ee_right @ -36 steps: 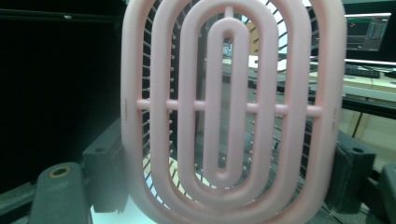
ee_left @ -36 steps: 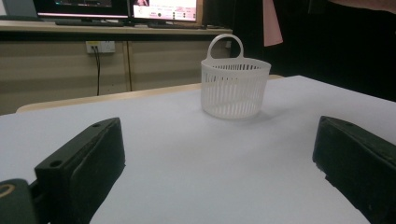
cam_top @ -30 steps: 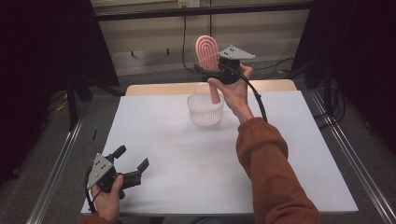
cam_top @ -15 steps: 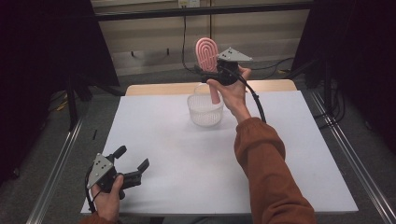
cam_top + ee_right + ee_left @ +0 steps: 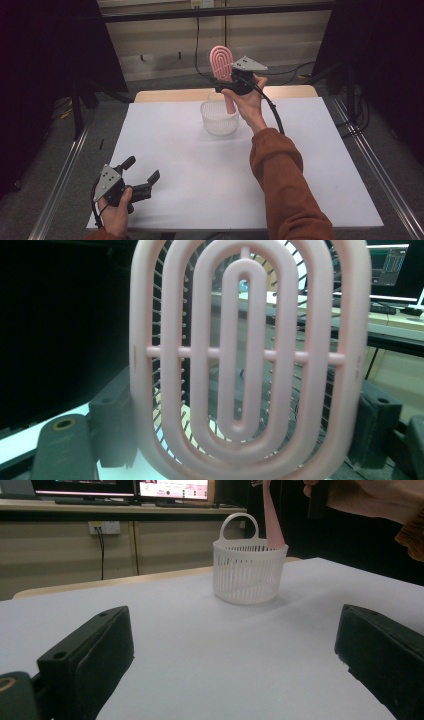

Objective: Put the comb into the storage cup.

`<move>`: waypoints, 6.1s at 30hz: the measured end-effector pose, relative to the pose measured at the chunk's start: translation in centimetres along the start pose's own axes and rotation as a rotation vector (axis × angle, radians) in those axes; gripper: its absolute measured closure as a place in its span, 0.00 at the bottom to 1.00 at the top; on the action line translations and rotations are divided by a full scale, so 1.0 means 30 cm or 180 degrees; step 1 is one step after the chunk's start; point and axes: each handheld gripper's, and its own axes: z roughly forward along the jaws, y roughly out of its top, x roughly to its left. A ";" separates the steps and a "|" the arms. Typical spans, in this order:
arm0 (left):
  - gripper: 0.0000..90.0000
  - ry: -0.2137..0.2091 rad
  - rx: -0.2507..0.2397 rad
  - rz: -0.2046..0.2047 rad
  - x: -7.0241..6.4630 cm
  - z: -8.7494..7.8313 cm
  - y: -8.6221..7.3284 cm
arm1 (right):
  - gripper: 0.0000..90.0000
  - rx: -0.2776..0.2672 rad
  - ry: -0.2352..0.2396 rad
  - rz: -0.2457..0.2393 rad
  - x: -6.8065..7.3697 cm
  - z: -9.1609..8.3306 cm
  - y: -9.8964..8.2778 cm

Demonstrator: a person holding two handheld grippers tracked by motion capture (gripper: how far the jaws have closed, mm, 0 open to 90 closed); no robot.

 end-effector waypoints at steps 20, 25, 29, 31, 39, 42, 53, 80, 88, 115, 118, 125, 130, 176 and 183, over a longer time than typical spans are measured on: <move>0.03 0.0013 0.0002 -0.0021 0.000 0.002 -0.001 | 0.21 0.0153 0.0000 0.0056 -0.025 -0.011 -0.098; 0.03 0.0021 -0.0004 0.0008 -0.003 0.000 0.001 | 0.21 0.0203 0.0007 0.0041 -0.024 -0.013 -0.120; 0.02 0.0016 0.0009 0.0001 -0.002 0.001 0.000 | 0.21 0.0233 -0.0012 0.0050 -0.027 -0.016 -0.139; 0.02 0.0013 0.0009 0.0001 -0.002 0.001 0.000 | 0.21 0.0242 -0.0007 0.0075 -0.031 -0.017 -0.147; 0.03 0.0017 0.0006 0.0013 -0.002 0.000 0.000 | 0.21 0.0292 -0.0032 0.0069 -0.023 -0.020 -0.177; 0.03 0.0019 0.0008 0.0002 -0.002 0.001 0.000 | 0.21 0.0306 -0.0046 0.0078 -0.026 -0.022 -0.187; 0.03 0.0007 0.0012 -0.0008 -0.002 0.001 0.000 | 0.21 0.0398 -0.0059 0.0047 -0.026 -0.010 -0.222; 0.02 0.0005 0.0016 -0.0009 -0.001 0.003 -0.001 | 0.17 0.0347 -0.0036 0.0294 -0.028 0.011 -0.221; 0.02 0.0011 0.0014 -0.0007 -0.001 0.002 0.000 | 0.19 0.0366 -0.0048 0.0268 -0.025 0.021 -0.229; 0.02 0.0003 0.0008 -0.0010 0.001 0.001 0.000 | 0.08 0.0381 -0.0107 0.0254 -0.020 0.013 -0.214; 0.02 0.0000 0.0013 -0.0007 0.000 0.000 0.000 | 0.05 0.0404 -0.0103 0.0253 -0.019 0.008 -0.210; 0.02 0.0013 0.0011 -0.0011 -0.001 0.003 0.001 | 0.01 0.0371 -0.0124 0.0238 -0.012 -0.006 -0.199; 0.02 0.0028 0.0010 -0.0009 0.001 0.004 0.001 | 0.01 0.0389 -0.0127 0.0270 -0.021 -0.015 -0.198; 0.02 0.0085 -0.0038 -0.0025 0.002 -0.007 0.000 | 0.00 0.0249 -0.0257 0.0213 -0.016 -0.145 -0.188; 0.02 0.0117 -0.0054 -0.0037 0.002 -0.008 -0.001 | 0.00 0.0260 -0.0301 0.0165 -0.013 -0.200 -0.189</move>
